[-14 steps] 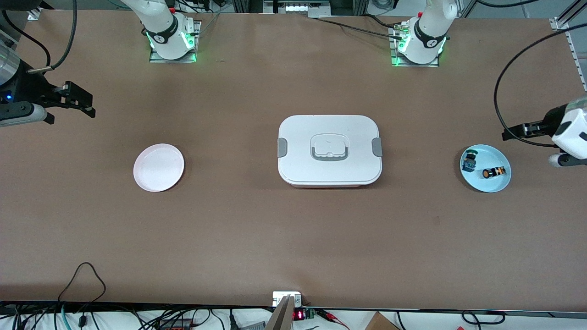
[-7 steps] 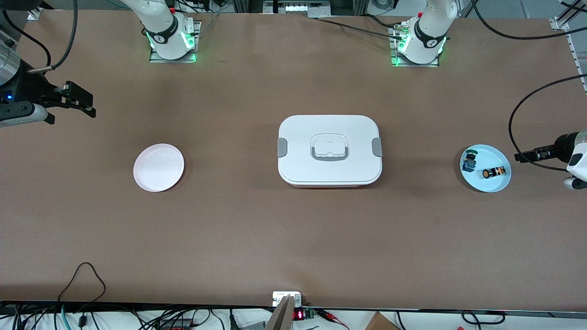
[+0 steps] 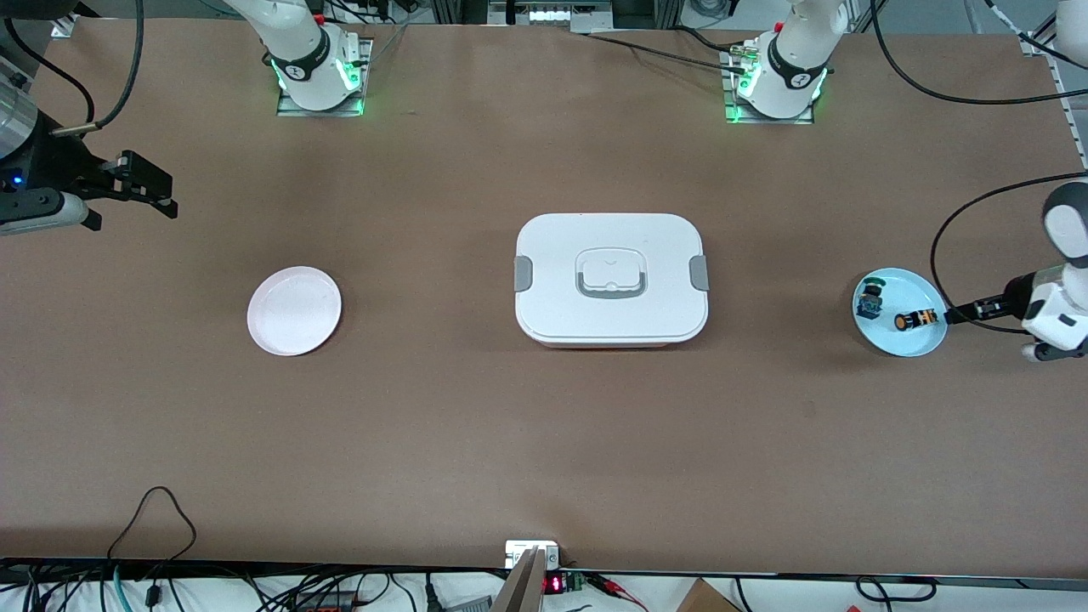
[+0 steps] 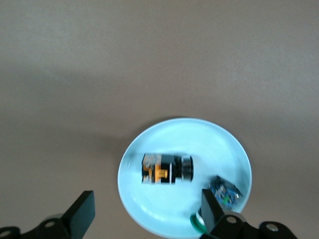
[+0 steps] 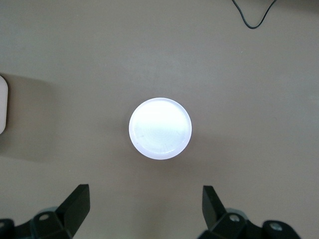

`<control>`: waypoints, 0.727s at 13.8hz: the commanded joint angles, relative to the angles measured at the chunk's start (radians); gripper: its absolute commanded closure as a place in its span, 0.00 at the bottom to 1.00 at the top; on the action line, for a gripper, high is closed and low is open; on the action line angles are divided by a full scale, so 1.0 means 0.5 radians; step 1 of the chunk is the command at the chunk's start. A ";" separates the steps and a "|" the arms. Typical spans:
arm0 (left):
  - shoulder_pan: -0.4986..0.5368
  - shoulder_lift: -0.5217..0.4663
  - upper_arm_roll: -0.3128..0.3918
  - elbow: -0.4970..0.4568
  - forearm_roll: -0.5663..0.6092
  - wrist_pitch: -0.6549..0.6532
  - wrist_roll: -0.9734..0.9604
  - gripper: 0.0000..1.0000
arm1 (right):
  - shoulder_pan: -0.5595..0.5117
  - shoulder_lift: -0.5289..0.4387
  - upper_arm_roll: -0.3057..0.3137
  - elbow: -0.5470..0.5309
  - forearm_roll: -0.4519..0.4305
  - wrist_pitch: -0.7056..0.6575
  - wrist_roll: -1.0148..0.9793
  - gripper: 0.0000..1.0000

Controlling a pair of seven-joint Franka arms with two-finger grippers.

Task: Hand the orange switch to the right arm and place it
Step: 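Lower the left gripper onto the orange switch on the blue plate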

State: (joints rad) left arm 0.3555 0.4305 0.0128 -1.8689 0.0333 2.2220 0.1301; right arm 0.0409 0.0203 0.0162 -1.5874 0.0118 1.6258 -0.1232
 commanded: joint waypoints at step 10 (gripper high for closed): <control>0.032 0.157 -0.032 -0.217 -0.027 0.385 0.053 0.00 | -0.002 -0.010 0.011 0.003 -0.027 0.013 -0.017 0.00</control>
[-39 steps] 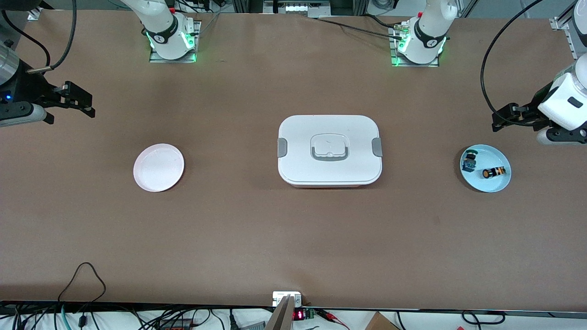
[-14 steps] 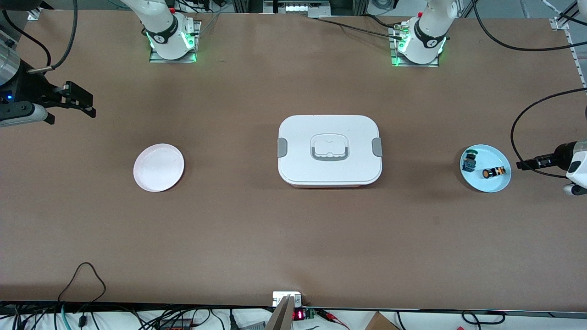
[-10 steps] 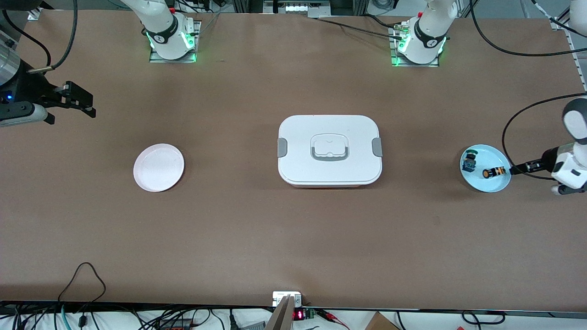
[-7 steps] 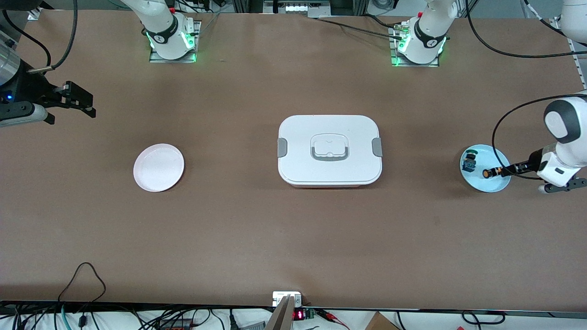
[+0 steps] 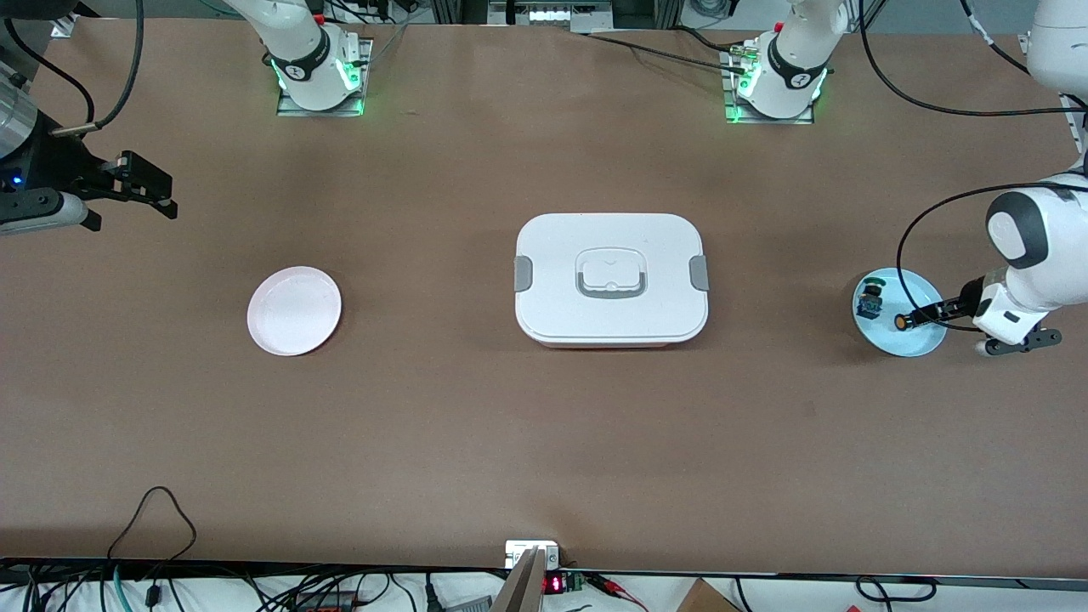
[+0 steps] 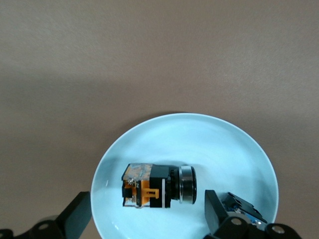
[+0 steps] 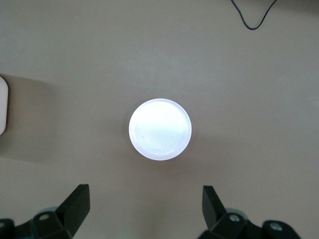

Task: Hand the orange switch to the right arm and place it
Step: 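Lower the left gripper onto the orange switch on the blue plate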

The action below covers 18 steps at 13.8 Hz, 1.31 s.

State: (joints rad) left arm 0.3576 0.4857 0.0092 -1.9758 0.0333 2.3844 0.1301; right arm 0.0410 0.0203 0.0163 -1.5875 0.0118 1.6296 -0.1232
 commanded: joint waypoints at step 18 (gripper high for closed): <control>0.015 -0.017 -0.028 -0.071 -0.024 0.139 0.105 0.91 | -0.002 -0.010 0.010 0.003 -0.027 0.008 -0.017 0.00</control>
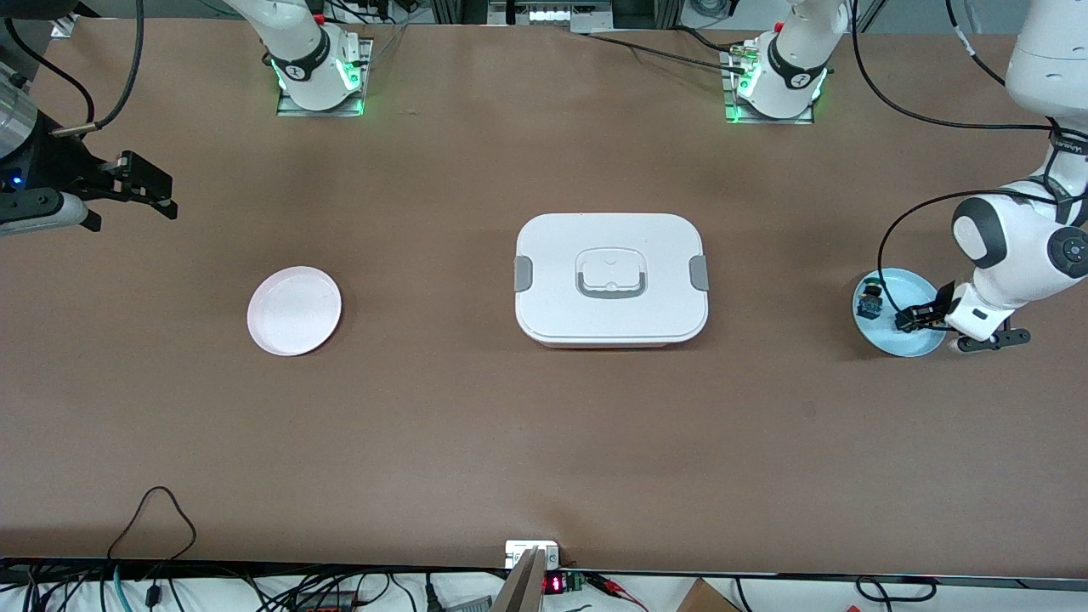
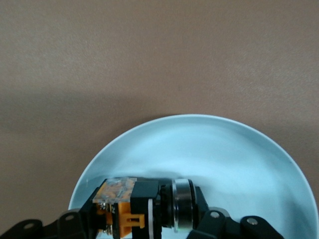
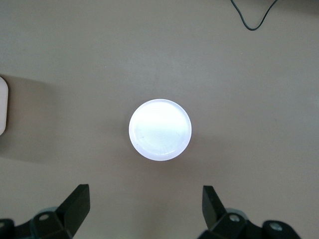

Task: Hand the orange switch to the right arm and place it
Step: 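Lower the left gripper onto the orange switch on the blue plate, then grasp and lift the orange switch with the left gripper toward the box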

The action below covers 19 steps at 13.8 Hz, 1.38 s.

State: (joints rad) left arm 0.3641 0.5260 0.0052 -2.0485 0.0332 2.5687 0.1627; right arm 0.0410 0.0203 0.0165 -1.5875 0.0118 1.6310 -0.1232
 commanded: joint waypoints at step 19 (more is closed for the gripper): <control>0.023 -0.181 -0.560 0.806 -1.375 -2.027 1.633 1.00 | 0.001 -0.001 0.010 0.000 -0.134 0.008 -0.014 0.00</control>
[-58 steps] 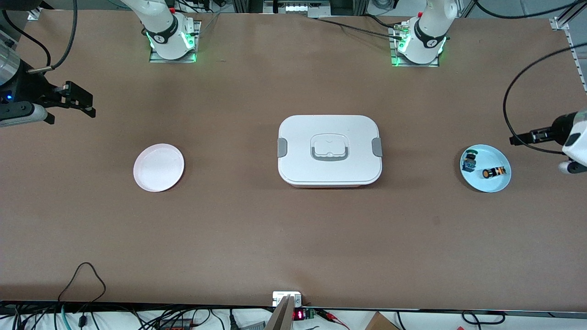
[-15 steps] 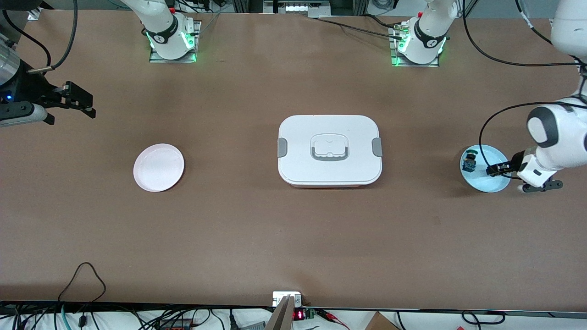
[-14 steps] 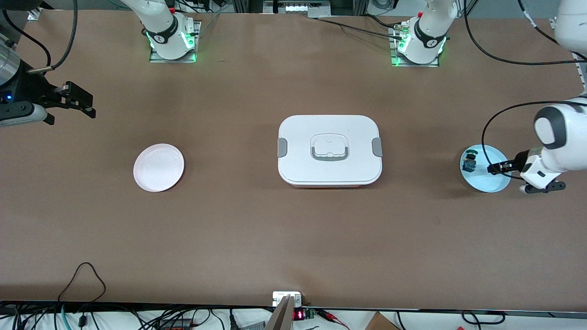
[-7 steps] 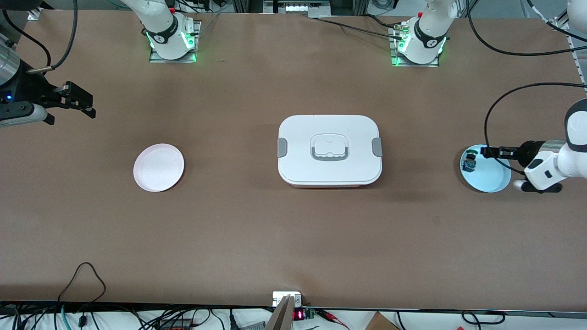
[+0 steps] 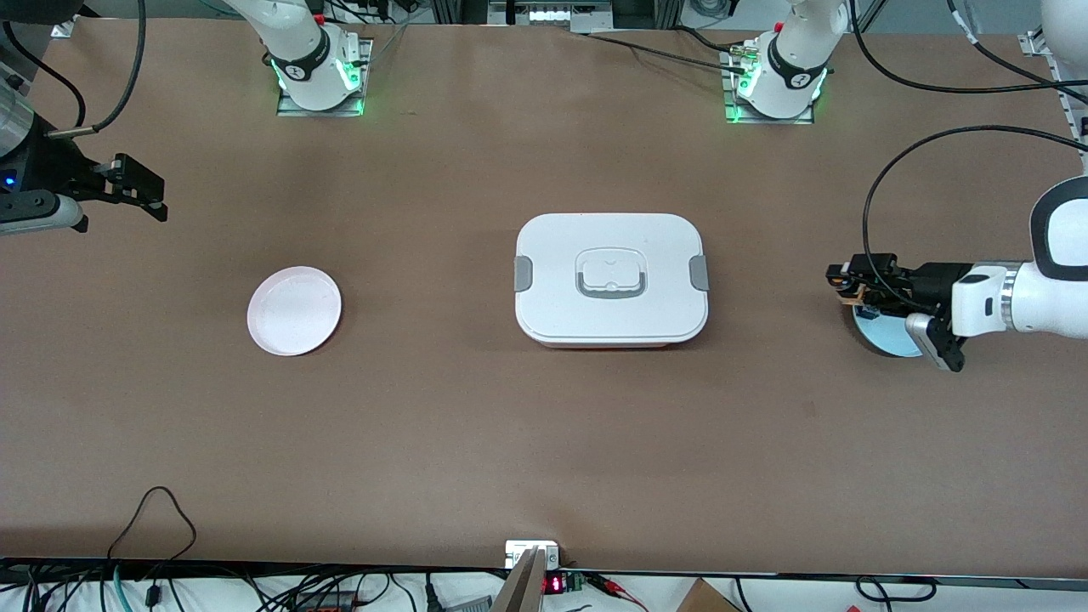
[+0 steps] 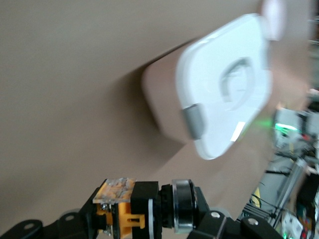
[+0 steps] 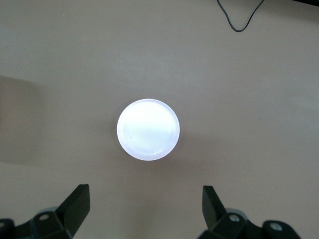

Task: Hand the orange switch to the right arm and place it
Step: 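Grasp and lift the orange switch with the left gripper toward the box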

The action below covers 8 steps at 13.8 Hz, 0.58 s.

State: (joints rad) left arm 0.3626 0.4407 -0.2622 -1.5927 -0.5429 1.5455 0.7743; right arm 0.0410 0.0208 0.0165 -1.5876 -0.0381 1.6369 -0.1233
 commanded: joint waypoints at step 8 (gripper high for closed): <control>0.011 0.057 -0.181 -0.315 -1.009 0.093 2.279 1.00 | 0.001 -0.002 0.016 0.009 -0.004 -0.006 0.019 0.00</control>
State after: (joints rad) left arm 0.3595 0.4752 -0.3171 -1.7312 -0.9750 1.5798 1.7456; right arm 0.0414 0.0211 0.0175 -1.5876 -0.0380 1.6369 -0.1214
